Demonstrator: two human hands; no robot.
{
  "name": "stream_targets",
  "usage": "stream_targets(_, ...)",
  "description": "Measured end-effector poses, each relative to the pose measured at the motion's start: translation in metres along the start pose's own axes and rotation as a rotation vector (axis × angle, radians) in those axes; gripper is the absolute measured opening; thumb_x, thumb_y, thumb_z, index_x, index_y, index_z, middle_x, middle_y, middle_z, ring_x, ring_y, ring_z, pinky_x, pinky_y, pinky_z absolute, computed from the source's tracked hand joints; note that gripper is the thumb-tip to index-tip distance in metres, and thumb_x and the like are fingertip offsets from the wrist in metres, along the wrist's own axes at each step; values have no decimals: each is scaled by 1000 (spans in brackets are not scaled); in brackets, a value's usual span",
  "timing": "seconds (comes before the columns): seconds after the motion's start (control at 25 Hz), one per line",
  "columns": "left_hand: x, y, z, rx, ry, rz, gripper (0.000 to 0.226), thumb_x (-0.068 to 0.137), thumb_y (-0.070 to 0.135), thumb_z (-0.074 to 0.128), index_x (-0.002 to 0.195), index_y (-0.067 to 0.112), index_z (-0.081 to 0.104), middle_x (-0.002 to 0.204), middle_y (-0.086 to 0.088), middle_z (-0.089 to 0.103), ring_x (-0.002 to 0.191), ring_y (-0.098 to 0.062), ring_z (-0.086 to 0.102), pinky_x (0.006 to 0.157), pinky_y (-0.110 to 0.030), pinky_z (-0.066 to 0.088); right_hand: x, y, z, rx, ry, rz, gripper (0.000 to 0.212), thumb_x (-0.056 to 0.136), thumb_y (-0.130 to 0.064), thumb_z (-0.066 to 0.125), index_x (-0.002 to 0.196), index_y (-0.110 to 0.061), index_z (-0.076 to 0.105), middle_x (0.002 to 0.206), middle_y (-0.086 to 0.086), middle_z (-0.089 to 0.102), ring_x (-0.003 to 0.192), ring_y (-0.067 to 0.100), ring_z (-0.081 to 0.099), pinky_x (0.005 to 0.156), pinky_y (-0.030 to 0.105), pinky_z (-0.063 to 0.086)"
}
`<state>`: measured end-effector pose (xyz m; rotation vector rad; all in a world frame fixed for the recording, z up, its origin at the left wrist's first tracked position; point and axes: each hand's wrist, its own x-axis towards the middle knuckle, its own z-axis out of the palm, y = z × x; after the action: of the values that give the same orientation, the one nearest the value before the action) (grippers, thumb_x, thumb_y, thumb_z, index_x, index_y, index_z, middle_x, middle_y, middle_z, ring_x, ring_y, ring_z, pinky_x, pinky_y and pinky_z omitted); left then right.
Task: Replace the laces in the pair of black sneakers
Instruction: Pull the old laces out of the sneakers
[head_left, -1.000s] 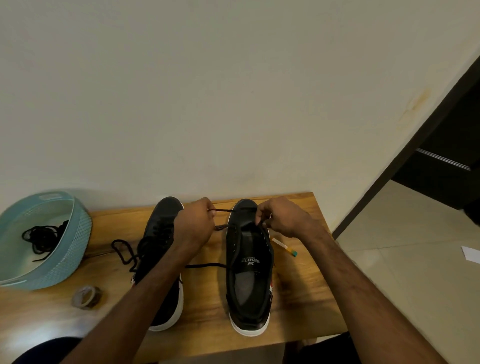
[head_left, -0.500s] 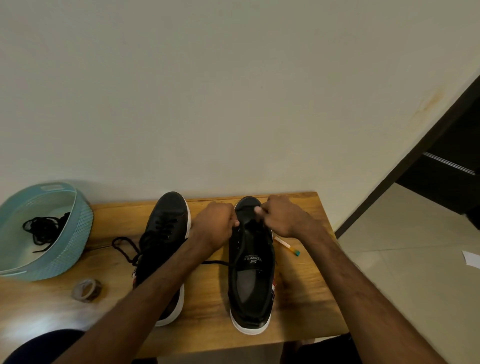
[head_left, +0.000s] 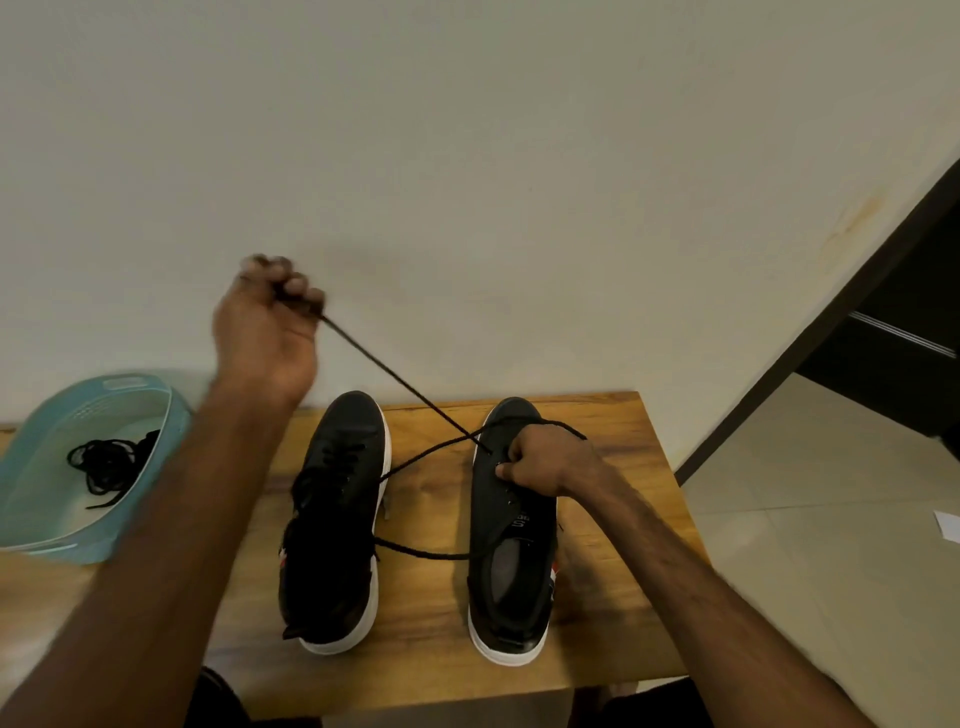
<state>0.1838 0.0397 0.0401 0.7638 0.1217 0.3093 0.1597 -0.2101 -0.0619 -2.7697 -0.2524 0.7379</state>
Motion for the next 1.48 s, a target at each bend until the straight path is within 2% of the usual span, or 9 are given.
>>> stream_targets(0.12,4,0,-27,881,-76,169,13,100,21,49,88,24,54,67,12,56,55,-6,44,52,-22,35,0,-1,-1,-12,-5,-1,32,97,-37,57,70,-19,55,67,-5,52,63,7,47,52,23,30)
stream_targets(0.32,-43,-118,-43,2194,-1003,95,41,95,56,49,119,23,55,113,5,58,94,-16,60,73,-32,46,0,-5,-4,-24,-6,-19,31,98,-38,56,73,-19,56,70,-3,53,64,9,48,52,24,31)
stream_targets(0.48,-37,-125,-31,1999,-838,138,24,103,33,43,99,18,62,99,1,54,87,-17,57,70,-31,42,-1,-6,-2,-52,11,8,33,99,-37,54,72,-19,50,71,-4,49,65,9,45,50,24,25)
stream_targets(0.64,-20,-34,5,898,-233,82,24,104,18,45,82,22,56,82,11,60,61,-1,47,48,-16,36,-4,-8,2,-80,53,34,18,96,-34,55,90,-16,55,71,-6,43,79,16,48,52,25,25)
stream_targets(0.8,0,111,28,285,-192,157,20,100,22,44,82,26,50,79,12,61,53,-2,42,43,-16,29,-15,-18,0,-87,89,76,21,94,-33,54,105,-16,61,91,-2,51,97,22,56,86,34,41)
stream_targets(0.96,-27,100,24,844,-125,228,27,96,28,53,70,24,50,52,9,38,42,-5,29,39,-20,25,-22,-21,1,-114,127,100,25,95,-40,54,100,-17,63,101,2,60,104,23,60,91,38,45)
stream_targets(1.16,-73,-61,-32,1925,-622,40,35,93,57,54,115,31,49,80,6,65,72,-14,62,58,-27,44,-22,-21,3,-15,174,87,31,97,-41,56,102,-14,69,96,3,66,95,21,63,72,32,38)
stream_targets(1.4,-48,-117,-36,2074,-822,-22,32,97,49,51,110,23,65,103,1,70,95,-18,63,67,-29,44,-16,-23,-1,28,159,97,37,88,-47,65,107,-15,66,102,1,67,99,21,61,64,27,36)
stream_targets(1.48,-42,-124,-36,2045,-830,-63,29,95,46,55,107,22,66,104,2,69,95,-18,62,72,-33,50,-11,-26,4,88,37,117,63,78,-50,73,124,-13,51,116,5,60,112,26,55,81,41,50)
